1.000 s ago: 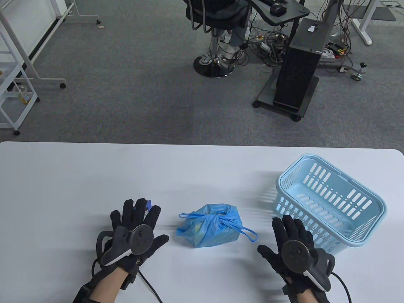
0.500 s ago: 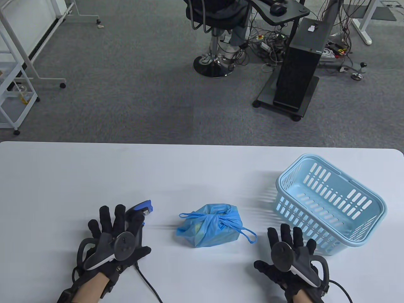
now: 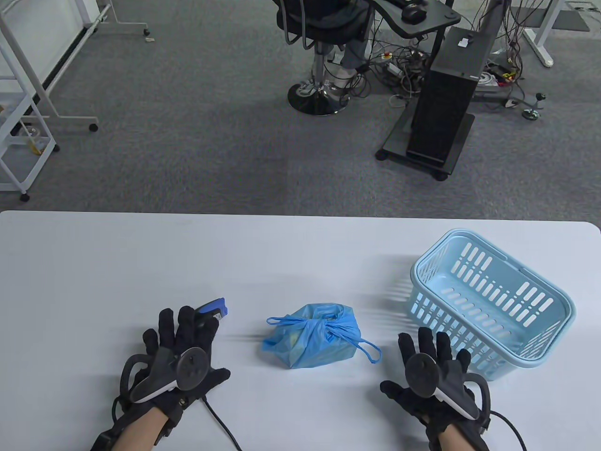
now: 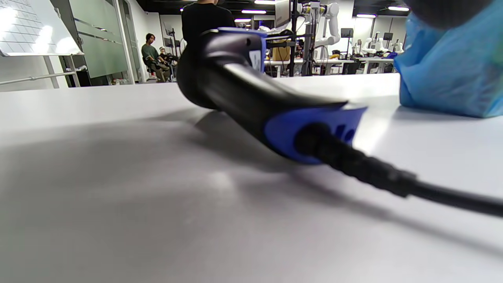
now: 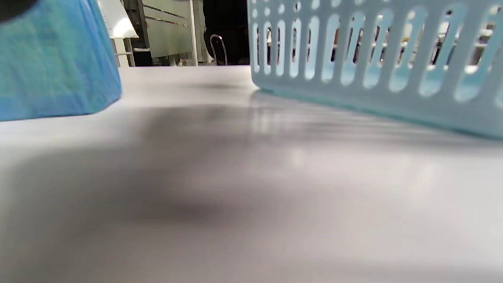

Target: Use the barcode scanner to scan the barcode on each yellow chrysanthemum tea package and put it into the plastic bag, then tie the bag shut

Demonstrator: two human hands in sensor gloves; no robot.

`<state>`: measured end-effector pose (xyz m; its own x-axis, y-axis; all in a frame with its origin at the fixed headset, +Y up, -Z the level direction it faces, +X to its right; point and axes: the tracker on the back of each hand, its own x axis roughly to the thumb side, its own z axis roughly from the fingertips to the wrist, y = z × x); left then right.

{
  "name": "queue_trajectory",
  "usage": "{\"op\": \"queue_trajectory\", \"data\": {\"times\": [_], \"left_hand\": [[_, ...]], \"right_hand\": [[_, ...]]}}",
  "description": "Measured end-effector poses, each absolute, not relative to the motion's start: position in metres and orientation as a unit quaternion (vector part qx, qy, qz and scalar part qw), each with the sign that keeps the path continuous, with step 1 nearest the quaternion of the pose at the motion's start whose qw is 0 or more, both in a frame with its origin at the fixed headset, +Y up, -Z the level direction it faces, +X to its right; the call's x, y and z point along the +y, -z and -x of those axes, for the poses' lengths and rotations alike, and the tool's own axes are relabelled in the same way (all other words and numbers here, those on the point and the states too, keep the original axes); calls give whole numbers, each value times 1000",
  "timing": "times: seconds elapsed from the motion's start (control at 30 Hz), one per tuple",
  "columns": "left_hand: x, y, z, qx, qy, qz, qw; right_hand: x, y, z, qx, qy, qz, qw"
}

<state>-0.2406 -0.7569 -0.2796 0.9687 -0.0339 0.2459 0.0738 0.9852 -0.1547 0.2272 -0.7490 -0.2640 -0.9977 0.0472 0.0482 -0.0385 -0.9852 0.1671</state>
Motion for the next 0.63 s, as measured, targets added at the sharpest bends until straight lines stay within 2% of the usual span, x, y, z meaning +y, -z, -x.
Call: {"op": "queue_trajectory", "data": {"times": [0.63], "left_hand": [[-755,273,233,-138,17,86,987]], "right_hand": [[-746,261,-223,80,-996,-29,24]]}}
